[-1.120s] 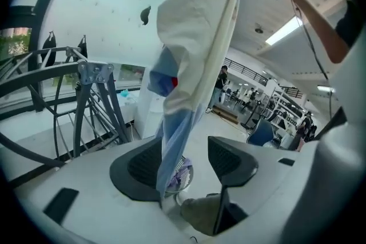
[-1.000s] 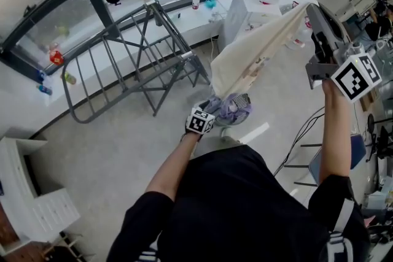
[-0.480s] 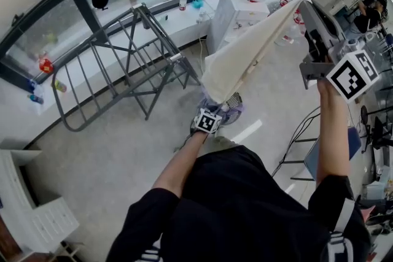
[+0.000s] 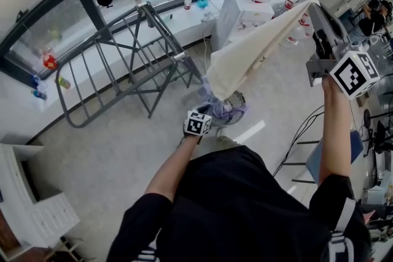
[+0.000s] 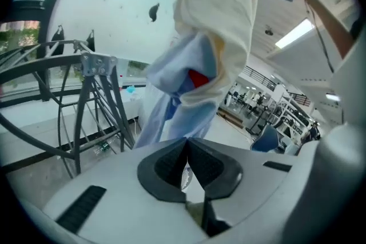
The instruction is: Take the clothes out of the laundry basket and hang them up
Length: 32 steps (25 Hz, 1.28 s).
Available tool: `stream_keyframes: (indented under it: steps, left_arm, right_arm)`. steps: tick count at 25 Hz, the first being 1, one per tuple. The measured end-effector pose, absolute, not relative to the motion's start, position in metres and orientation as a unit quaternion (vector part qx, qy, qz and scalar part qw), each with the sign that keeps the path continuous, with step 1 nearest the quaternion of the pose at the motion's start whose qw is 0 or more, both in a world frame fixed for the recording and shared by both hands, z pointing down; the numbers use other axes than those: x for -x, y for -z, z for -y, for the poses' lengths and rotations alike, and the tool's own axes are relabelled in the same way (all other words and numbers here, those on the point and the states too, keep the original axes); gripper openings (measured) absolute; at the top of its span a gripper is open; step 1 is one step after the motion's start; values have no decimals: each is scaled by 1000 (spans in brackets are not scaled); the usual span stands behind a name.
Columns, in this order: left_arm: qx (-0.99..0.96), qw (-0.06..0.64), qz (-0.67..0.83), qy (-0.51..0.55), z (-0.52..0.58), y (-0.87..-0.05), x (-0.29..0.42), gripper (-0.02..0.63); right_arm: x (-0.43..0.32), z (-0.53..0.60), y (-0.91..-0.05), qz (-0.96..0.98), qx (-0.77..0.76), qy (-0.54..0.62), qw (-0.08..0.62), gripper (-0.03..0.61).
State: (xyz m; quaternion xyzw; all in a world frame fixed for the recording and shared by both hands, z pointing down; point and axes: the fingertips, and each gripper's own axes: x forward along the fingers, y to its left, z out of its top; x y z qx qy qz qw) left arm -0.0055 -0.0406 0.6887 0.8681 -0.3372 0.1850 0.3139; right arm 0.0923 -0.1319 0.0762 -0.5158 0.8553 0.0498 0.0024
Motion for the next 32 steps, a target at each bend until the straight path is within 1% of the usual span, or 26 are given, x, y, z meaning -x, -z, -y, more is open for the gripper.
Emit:
stream_keyframes:
  steps: [4, 13, 17, 21, 26, 32]
  left_arm:
    - [-867, 326, 361, -107, 47, -660, 40, 5]
    - [-876, 272, 394, 52, 86, -545, 124, 5]
    - [-886, 212, 398, 109, 101, -479, 149, 3]
    - [-896, 146, 388, 163, 107, -407, 165, 4]
    - [-908, 52, 379, 171, 105, -328, 169, 4]
    - [-912, 14, 367, 183, 99, -264, 178, 5]
  right_arm:
    - [-111, 135, -91, -847, 530, -40, 1, 6]
    - [-145, 140, -161, -836, 547, 23, -18, 6]
    - [-170, 135, -206, -823, 565, 60, -16, 6]
    - [-197, 120, -272, -805, 584, 101, -20, 6]
    - [-207, 99, -371, -801, 573, 171, -32, 6]
    - [-192, 86, -446, -804, 547, 233, -9, 6]
